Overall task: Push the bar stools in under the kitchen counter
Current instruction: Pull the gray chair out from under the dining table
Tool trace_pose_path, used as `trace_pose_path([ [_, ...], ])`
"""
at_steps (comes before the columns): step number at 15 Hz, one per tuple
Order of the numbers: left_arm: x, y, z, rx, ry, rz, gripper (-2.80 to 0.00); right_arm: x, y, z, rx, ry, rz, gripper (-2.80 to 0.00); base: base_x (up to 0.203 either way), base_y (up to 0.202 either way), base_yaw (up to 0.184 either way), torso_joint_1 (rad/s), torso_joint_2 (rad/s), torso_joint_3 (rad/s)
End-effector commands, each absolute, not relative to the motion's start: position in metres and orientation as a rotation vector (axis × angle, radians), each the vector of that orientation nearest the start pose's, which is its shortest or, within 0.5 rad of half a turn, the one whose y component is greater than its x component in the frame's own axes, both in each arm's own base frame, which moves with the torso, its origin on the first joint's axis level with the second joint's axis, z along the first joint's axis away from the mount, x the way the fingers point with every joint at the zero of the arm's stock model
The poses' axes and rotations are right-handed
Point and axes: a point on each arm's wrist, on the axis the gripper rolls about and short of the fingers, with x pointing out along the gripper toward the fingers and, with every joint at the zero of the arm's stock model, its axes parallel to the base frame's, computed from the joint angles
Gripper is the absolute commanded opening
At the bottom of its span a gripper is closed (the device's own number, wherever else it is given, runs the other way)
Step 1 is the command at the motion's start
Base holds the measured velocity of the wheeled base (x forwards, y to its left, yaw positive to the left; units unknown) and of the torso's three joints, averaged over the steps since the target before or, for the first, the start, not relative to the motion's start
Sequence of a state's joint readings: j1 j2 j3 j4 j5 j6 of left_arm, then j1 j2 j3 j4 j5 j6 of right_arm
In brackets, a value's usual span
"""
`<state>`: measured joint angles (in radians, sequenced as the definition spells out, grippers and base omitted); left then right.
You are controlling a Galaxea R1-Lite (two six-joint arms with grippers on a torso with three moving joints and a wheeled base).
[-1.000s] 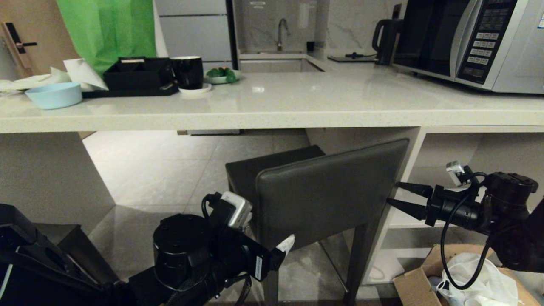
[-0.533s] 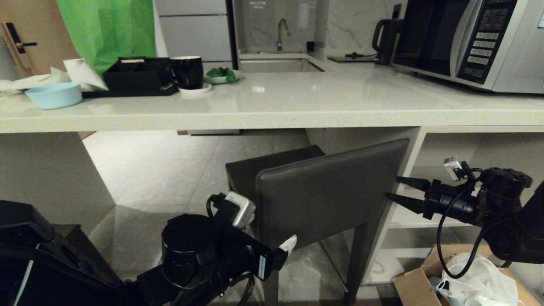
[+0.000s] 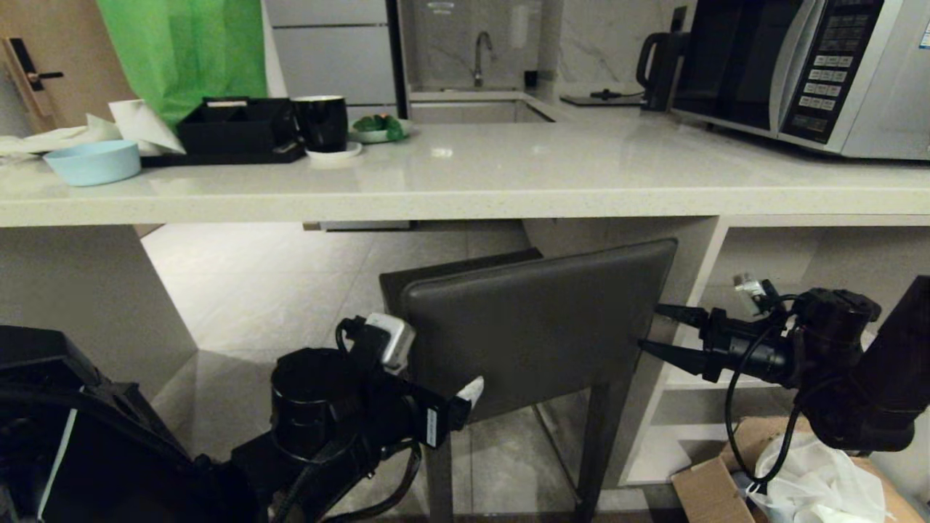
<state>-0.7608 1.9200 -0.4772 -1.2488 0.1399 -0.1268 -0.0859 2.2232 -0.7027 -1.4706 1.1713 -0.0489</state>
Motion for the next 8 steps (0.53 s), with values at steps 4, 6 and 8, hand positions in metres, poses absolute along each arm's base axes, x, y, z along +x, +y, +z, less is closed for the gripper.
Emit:
trace_pose_path([
  [4, 0.238, -0.177, 0.103, -0.073, 0.200, -0.501, 0.00, 0.328, 0.021, 0.061, 0.036, 0.064, 1.187, 0.00, 0.000, 0.000, 0.000, 0.000, 0.00, 0.000],
  [6, 0.250, -0.155, 0.104, -0.083, 0.197, -0.423, 0.00, 0.312, 0.035, 0.071, 0.032, 0.062, 1.233, 0.00, 0.000, 0.000, 0.000, 0.000, 0.00, 0.000],
  [8, 0.258, -0.130, 0.101, -0.093, 0.194, -0.345, 0.00, 0.296, 0.050, 0.081, 0.025, 0.055, 1.288, 0.00, 0.000, 0.000, 0.000, 0.000, 0.00, 0.000],
])
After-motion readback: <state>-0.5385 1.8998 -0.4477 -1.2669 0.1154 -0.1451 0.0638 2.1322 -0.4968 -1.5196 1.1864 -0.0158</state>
